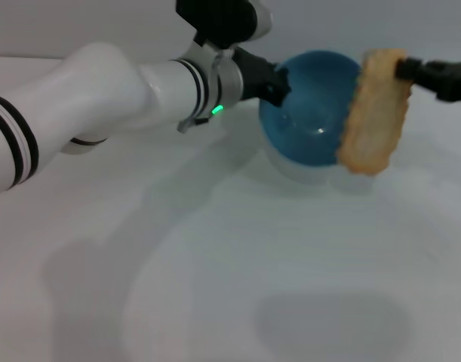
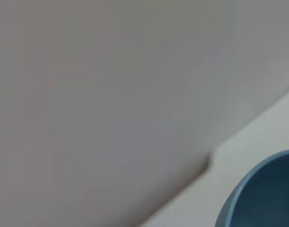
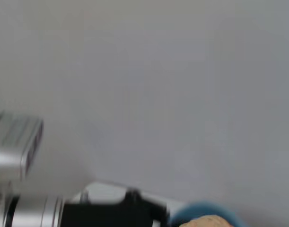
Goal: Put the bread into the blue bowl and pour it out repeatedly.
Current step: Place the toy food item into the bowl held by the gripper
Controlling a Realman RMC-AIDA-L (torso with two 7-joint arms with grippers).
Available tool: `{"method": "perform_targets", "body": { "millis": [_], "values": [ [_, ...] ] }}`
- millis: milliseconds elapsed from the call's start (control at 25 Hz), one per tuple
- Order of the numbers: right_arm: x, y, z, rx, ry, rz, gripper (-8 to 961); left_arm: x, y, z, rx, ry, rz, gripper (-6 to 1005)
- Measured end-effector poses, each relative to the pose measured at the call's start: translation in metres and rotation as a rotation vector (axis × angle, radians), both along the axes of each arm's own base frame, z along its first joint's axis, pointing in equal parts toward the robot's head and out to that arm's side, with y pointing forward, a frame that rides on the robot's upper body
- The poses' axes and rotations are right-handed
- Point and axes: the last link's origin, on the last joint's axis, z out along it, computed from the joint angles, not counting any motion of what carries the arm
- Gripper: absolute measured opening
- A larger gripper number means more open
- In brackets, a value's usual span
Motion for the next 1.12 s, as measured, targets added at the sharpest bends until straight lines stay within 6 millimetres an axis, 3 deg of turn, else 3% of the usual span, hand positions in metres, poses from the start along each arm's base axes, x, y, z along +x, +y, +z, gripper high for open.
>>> {"method": "perform_targets", "body": {
  "millis": [120,320,720,1120],
  "values": [
    [-0.001,0.001,0.015,0.057,0.033,0.006,87,0.002,-0.010,-0.011,-0.063,-0.016,0.011,0],
    [0.002,0.005,0.014,0.075,0.043,-0.014,85,0.005,-0.022,-0.024,-0.115,-0.045,0.055,-1],
    [0.006,0.013,-0.038,-0.005,0.061,-0.089,79,0.006,-0.025,-0.026,-0.114,-0.070,0.074,-1],
    [0.012,0.011,-0.042,-0.008,0.070,-0.115,63,-0.001,-0.024,-0.024,-0.096,-0.072,0.097,-2]
  ]
}}
